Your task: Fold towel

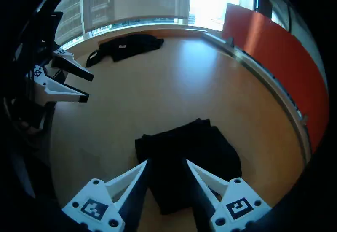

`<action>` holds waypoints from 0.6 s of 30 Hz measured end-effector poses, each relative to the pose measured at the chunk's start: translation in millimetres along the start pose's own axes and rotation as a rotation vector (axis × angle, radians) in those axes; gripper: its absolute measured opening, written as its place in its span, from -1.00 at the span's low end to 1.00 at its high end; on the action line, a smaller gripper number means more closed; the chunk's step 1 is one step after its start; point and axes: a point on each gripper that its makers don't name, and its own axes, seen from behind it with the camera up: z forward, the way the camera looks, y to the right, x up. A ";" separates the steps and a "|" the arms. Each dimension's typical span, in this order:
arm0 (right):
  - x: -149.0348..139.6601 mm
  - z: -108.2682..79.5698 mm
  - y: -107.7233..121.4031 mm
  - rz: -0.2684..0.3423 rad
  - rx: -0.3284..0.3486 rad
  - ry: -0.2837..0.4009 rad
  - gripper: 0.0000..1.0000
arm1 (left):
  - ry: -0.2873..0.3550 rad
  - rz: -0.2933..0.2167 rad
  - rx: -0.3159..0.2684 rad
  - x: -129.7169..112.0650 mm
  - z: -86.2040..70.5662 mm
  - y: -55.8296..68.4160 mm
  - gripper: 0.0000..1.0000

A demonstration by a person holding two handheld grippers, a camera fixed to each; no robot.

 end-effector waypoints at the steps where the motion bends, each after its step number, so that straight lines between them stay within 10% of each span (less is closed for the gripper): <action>1: -1.2 -1.2 0.7 0.003 -0.003 0.000 0.12 | 0.001 0.001 -0.001 0.5 0.1 0.5 0.79; 18: -43.5 -22.0 1.1 0.082 -0.049 -0.035 0.17 | -0.002 0.010 -0.008 0.9 2.8 8.6 0.79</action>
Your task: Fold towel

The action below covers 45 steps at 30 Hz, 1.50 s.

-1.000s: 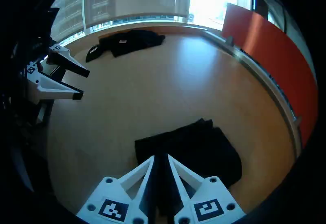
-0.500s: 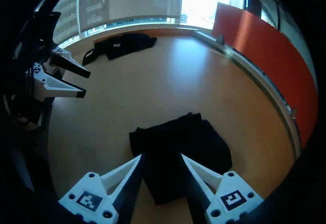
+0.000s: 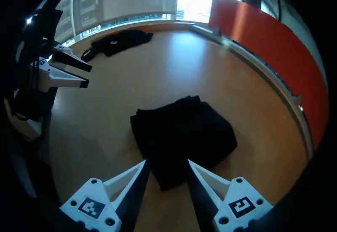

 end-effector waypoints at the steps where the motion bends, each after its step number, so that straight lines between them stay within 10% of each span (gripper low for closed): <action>1: -2.4 -0.8 0.0 0.005 -0.002 -0.003 0.17 | 0.000 0.001 -0.001 0.0 0.1 0.7 0.79; 26: -48.0 1.3 -6.5 0.100 -0.021 -0.072 0.13 | -0.009 0.005 -0.010 -2.7 3.2 8.1 0.79; 45: -46.9 1.4 -2.1 0.127 -0.043 -0.059 -0.90 | -0.011 0.012 -0.017 -2.5 4.0 9.6 0.79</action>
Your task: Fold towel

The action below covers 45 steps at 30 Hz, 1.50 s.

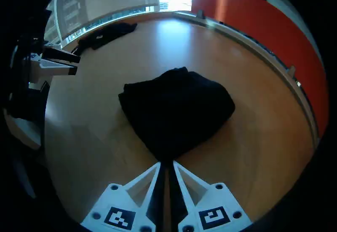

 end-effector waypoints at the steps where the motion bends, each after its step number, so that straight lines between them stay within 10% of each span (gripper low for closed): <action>1: 1.9 -0.7 0.1 0.000 0.001 0.004 -0.90 | 0.000 0.000 -0.001 0.2 0.0 0.3 0.79; 32: 151.8 -96.6 42.8 -0.088 -0.115 0.236 -0.91 | 0.083 0.018 -0.032 36.7 -16.9 8.8 0.79; 45: 157.7 -132.3 64.8 -0.039 -0.148 0.282 -0.91 | 0.098 0.029 -0.055 46.8 -17.5 20.4 0.79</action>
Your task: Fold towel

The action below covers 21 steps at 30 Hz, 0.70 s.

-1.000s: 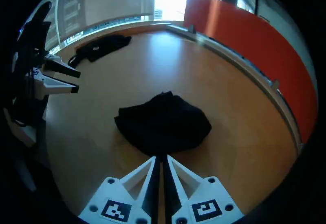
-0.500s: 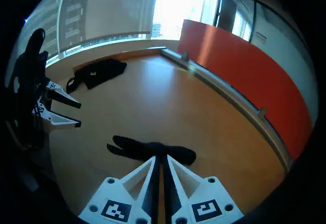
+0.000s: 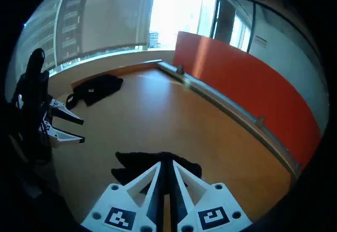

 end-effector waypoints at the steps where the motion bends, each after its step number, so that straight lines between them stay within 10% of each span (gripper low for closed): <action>1: -0.4 -2.7 3.2 0.004 -0.005 0.001 -0.91 | 0.000 0.002 -0.002 0.4 0.9 1.3 0.79; 21: -29.6 -71.5 96.4 0.075 -0.122 0.003 -0.91 | -0.007 0.045 -0.041 14.8 21.8 37.8 0.79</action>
